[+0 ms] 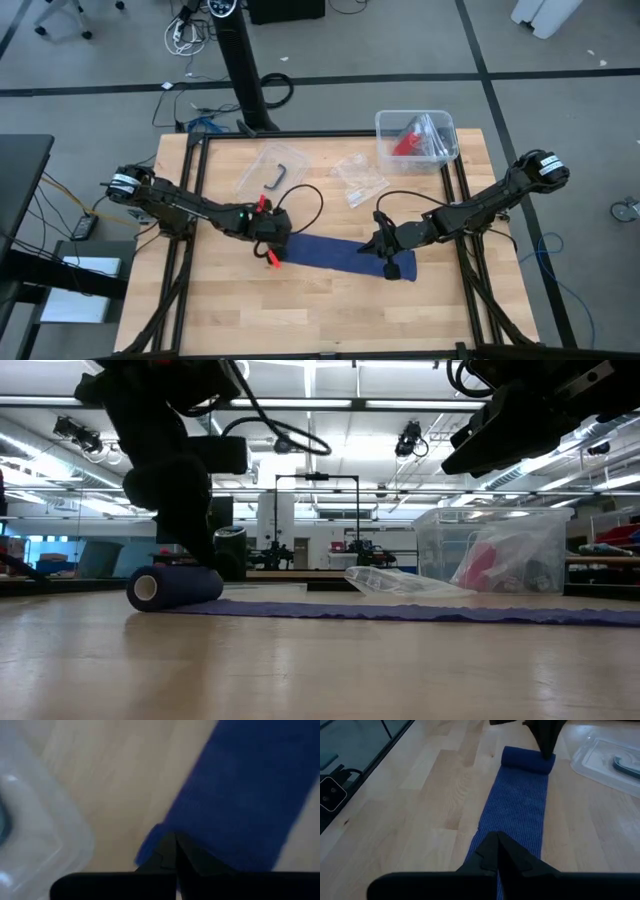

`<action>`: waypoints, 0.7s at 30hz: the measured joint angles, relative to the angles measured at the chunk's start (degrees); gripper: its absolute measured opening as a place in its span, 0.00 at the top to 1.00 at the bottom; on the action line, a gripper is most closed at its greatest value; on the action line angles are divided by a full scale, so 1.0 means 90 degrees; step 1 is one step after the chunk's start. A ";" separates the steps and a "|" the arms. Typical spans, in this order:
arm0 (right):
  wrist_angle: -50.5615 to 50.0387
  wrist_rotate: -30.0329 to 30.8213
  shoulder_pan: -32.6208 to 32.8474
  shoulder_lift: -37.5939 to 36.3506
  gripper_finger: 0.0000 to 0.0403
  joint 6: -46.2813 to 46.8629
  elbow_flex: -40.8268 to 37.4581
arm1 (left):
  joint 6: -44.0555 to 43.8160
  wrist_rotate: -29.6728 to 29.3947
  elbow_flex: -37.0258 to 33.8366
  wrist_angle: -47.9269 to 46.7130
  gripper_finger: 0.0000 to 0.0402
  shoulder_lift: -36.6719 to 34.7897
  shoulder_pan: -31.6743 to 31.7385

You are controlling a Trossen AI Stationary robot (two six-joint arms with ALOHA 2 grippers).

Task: Roll bandage
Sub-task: Roll the blue bandage

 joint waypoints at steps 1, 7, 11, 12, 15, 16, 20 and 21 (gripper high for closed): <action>0.0000 0.0000 -0.0001 0.0000 1.00 0.0000 0.0000 | 0.0079 0.0068 0.0000 0.0121 1.00 0.0000 -0.0004; -0.0002 0.0000 -0.0002 0.0000 1.00 0.0000 0.0000 | 0.0060 -0.0131 0.0336 -0.0497 1.00 0.0000 -0.0046; -0.0002 0.0000 -0.0002 0.0000 1.00 0.0000 0.0000 | -0.0389 -0.0551 0.0558 -0.1545 1.00 0.0000 -0.0075; -0.0005 0.0000 0.0000 0.0000 1.00 0.0000 0.0000 | -0.0505 -0.0579 0.0561 -0.1740 1.00 0.0000 -0.0070; -0.0010 0.0000 0.0000 0.0000 1.00 0.0000 0.0000 | -0.0744 -0.0566 0.0506 -0.2064 1.00 0.0002 -0.0064; -0.0012 0.0000 0.0000 0.0000 1.00 0.0000 0.0000 | -0.0760 -0.0513 0.0478 -0.2028 1.00 0.0002 -0.0065; -0.0012 0.0000 0.0000 0.0000 1.00 0.0000 0.0000 | -0.0750 -0.0222 0.0359 -0.1605 1.00 0.0002 -0.0065; -0.0012 0.0000 0.0000 0.0000 1.00 0.0000 0.0000 | -0.0741 -0.0194 0.0338 -0.1461 1.00 0.0002 -0.0065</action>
